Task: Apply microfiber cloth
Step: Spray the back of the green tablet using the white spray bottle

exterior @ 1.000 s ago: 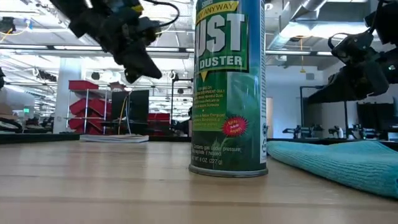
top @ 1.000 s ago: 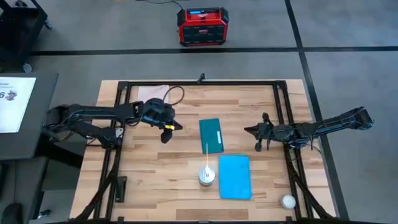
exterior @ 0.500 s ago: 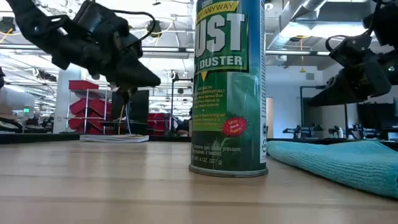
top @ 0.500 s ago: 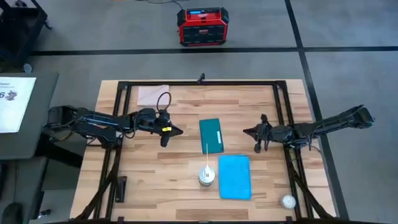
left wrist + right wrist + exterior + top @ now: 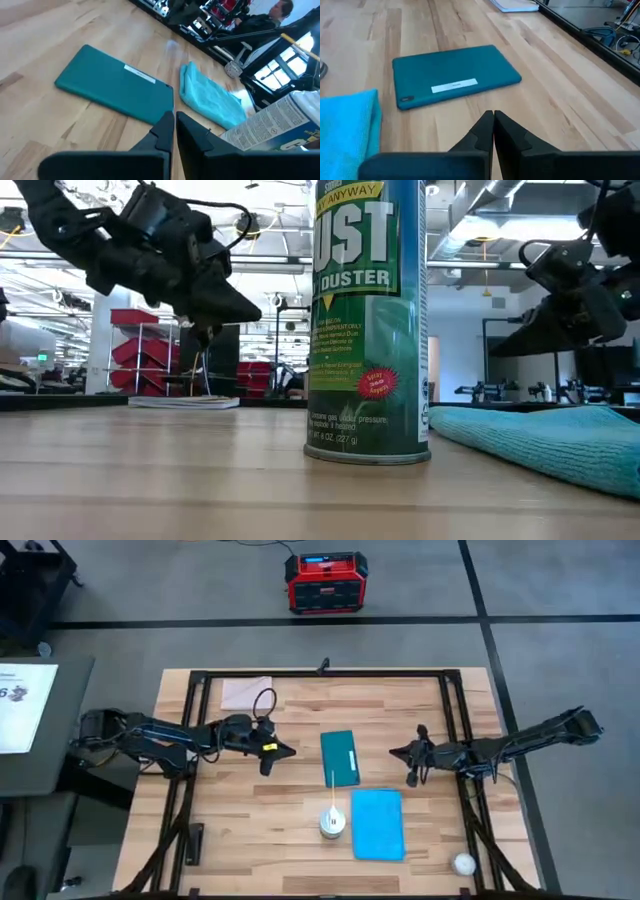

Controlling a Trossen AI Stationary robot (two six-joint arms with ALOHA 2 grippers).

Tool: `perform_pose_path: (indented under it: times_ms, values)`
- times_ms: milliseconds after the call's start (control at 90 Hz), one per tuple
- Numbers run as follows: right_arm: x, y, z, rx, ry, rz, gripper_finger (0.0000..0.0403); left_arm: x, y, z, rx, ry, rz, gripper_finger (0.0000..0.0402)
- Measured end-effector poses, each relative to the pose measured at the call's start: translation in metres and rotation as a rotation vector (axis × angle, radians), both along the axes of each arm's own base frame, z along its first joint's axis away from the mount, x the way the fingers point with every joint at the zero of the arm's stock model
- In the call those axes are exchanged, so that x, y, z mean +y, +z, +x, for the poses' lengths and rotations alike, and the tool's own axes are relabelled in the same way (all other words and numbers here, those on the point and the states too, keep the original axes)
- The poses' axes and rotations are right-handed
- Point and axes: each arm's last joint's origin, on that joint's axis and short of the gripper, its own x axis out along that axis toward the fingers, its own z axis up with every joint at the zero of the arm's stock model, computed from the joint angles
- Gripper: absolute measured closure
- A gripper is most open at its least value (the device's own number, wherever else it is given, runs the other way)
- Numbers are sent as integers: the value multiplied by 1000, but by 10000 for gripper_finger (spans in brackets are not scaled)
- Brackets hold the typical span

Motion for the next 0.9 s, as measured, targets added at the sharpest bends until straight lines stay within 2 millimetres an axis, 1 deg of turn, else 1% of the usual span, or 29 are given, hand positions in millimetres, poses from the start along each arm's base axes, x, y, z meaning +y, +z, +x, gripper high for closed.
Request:
perform_pose_path:
  times_ms: [189,444,633,900]
  values:
    - [2,8,9,14,26,-7,403,1,0,0,3,26,10,402]
    - [4,9,22,86,30,-26,403,1,-2,-1,31,56,-44,402]
    - [6,9,30,126,34,-38,403,2,-3,-1,36,92,-27,402]
    - [7,10,36,142,36,-43,403,3,-3,-1,37,114,26,402]
